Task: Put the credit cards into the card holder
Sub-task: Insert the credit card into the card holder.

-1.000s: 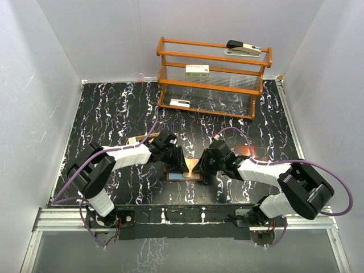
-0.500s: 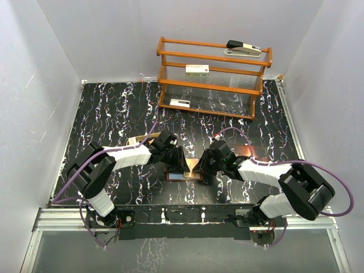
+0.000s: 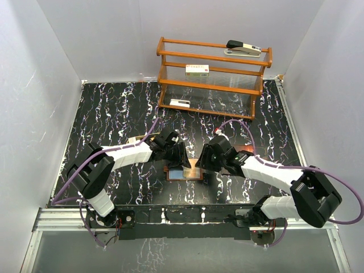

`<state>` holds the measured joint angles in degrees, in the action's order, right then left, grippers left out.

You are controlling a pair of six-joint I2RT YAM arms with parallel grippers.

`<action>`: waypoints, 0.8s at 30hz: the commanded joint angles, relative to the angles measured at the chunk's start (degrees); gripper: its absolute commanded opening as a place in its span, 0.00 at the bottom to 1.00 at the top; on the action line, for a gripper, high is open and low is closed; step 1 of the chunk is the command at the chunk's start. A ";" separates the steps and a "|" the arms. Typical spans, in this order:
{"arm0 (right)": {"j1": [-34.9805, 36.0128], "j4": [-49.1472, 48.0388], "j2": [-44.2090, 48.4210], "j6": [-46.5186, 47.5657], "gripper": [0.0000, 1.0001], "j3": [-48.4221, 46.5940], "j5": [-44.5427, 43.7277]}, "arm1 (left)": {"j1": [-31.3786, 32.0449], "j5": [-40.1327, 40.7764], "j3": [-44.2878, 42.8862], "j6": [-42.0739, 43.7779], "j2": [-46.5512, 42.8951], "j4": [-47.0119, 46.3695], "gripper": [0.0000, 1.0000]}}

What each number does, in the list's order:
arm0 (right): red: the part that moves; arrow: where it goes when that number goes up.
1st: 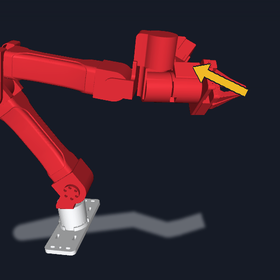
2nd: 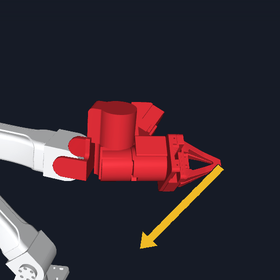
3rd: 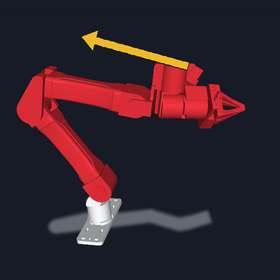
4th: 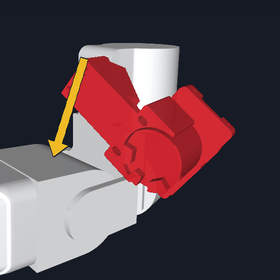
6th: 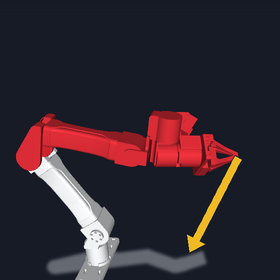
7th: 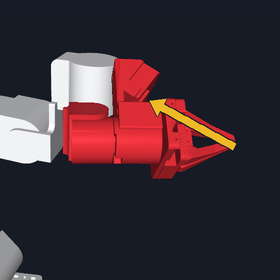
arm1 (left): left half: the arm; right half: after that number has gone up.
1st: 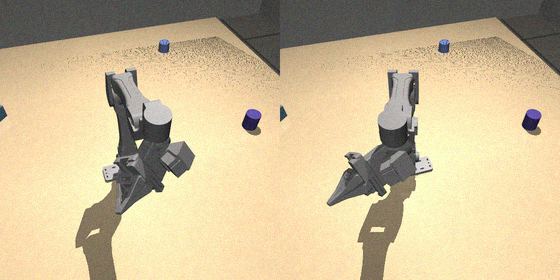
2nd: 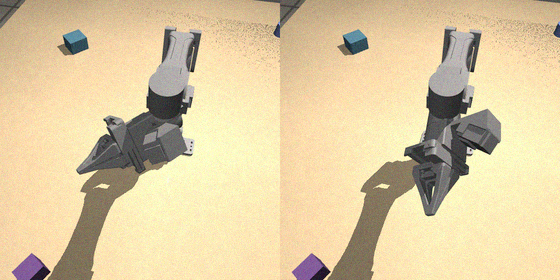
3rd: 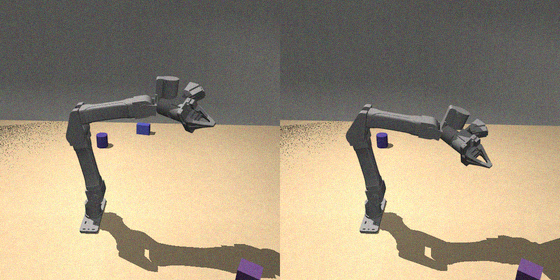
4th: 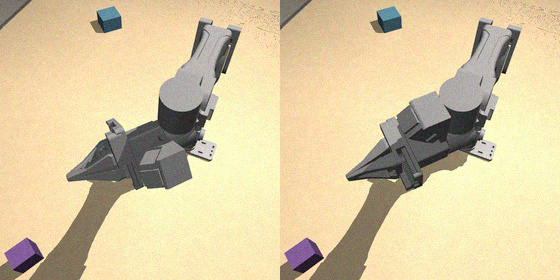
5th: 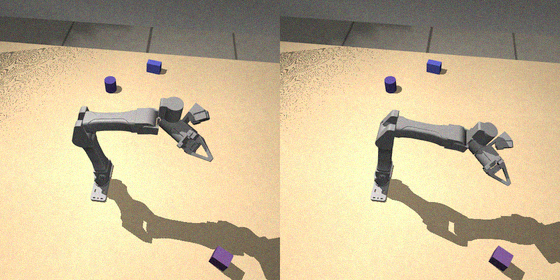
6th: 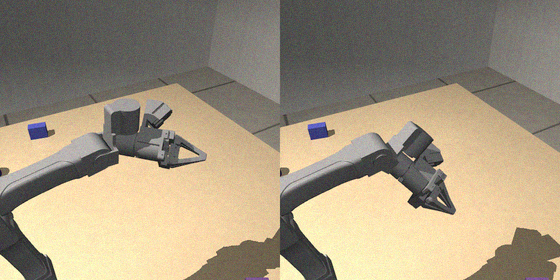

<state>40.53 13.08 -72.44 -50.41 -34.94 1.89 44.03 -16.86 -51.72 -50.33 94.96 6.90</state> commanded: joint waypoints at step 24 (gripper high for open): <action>-0.68 -8.49 -5.87 1.83 0.48 4.31 2.58 | 0.89 -1.68 -0.92 0.23 2.33 -2.24 0.39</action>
<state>40.01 6.13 -77.69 -48.27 -31.97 4.08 44.23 -17.32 -51.92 -49.89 96.86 5.15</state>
